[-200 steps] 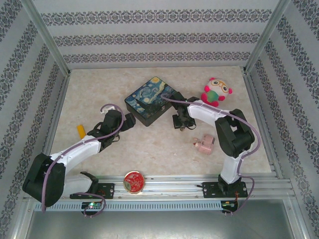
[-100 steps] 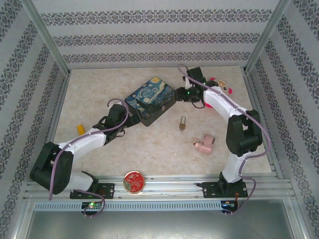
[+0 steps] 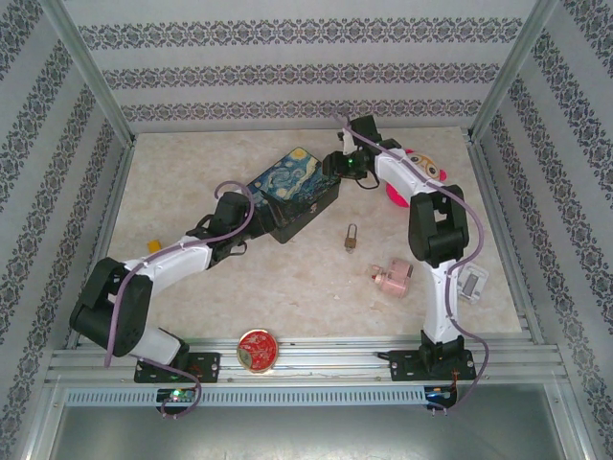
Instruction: Unlock a padlock with a key
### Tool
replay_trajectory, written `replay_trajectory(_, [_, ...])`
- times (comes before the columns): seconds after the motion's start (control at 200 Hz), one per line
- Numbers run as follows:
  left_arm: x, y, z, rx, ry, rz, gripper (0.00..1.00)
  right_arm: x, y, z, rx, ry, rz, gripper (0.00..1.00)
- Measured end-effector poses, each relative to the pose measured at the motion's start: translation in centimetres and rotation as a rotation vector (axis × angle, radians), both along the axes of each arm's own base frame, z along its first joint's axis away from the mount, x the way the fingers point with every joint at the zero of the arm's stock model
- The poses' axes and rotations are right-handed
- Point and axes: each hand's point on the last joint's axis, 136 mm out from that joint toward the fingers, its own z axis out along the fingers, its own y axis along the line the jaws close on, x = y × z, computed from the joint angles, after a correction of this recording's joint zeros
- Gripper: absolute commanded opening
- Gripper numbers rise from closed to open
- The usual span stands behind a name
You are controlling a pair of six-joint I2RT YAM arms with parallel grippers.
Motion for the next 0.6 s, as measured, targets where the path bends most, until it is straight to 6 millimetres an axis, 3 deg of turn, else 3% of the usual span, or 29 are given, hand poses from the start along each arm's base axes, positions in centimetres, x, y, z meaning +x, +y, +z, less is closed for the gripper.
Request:
replay_trajectory(0.16, [0.2,-0.1,-0.7,0.021,0.008,-0.013,0.76,-1.0,0.3,-0.5,0.012,0.0,0.013,0.44])
replay_trajectory(0.265, [0.8,-0.1,-1.2,0.019,0.01,-0.025,0.66,-3.0,0.5,-0.4,0.015,0.013,0.021,0.43])
replay_trajectory(0.6, [3.8,0.1,-1.4,0.0,-0.004,-0.028,0.73,-10.1,0.3,-0.5,-0.025,0.057,-0.021,0.43])
